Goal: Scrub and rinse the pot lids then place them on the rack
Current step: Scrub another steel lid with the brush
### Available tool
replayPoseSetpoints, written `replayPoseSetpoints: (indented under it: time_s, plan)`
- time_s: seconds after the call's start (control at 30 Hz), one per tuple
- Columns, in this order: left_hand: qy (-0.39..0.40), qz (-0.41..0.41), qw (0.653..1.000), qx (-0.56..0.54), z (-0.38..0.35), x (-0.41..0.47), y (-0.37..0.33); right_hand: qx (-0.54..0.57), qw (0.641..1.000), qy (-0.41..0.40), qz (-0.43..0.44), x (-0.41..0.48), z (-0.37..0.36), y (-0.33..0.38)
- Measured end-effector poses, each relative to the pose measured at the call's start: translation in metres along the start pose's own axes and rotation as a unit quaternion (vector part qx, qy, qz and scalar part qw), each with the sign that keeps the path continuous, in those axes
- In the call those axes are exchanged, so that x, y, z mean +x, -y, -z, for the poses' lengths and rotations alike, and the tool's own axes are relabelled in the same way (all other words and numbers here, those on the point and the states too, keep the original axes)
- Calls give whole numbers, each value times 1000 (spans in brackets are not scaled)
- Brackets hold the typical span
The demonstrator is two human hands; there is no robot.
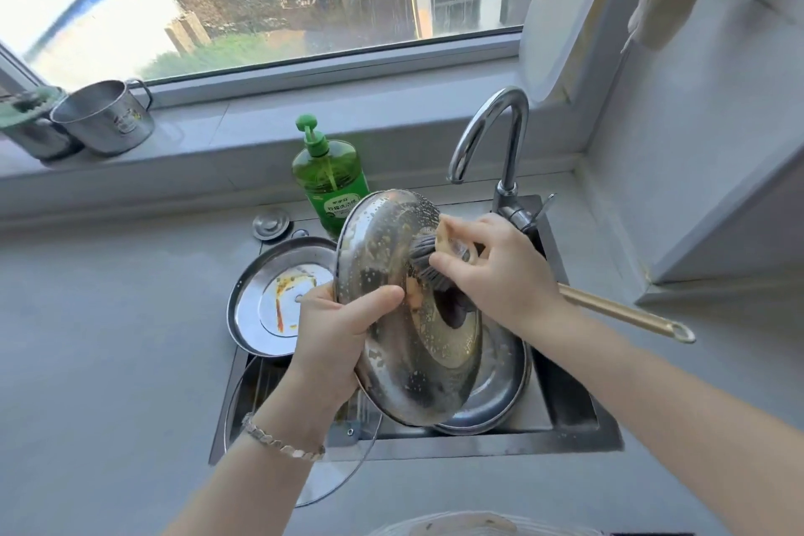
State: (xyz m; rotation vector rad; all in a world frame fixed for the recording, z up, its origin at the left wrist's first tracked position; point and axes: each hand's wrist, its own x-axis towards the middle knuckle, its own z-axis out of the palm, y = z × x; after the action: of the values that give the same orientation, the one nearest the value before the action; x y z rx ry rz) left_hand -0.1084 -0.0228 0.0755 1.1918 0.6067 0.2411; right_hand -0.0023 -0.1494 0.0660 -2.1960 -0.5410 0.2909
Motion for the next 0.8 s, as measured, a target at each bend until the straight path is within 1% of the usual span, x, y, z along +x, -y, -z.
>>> replayPoseSetpoints:
  time_s: [0.1, 0.17, 0.27, 0.33, 0.4, 0.5, 0.53, 0.57, 0.67, 0.7, 0.8]
  plan:
    - [26, 9, 999, -16, 2, -4, -1, 72, 995, -5, -63, 17, 5, -24]
    - [19, 9, 1000, -12, 6, -3, 1, 124, 987, -1, -105, 11, 2, -42]
    - [18, 9, 1000, -14, 9, 1, 2, 144, 981, 4, -130, 3, -6, -50]
    - [30, 3, 1000, -6, 6, 3, 2, 174, 978, -17, -116, 7, -4, -45]
    - [32, -8, 999, 22, 1, 4, -1, 195, 978, -29, -75, 8, 1, -30]
    - [23, -2, 1000, 8, -3, 7, -3, 133, 991, 0, 26, 0, -1, -12]
    - [24, 1, 1000, -3, -2, 8, -4, 124, 991, 3, 41, -1, -2, -11]
    - [26, 1, 1000, -6, -1, 9, -4, 120, 992, -5, 33, 2, -2, -14]
    - [27, 12, 1000, -2, 1, 8, 1, 88, 995, -27, -39, 15, 2, -24]
    - [24, 21, 999, -6, 2, 8, 2, 78, 996, -22, -38, 14, 2, -24]
    - [25, 38, 999, -16, 6, 9, 4, 80, 995, 30, 51, 0, -2, -12]
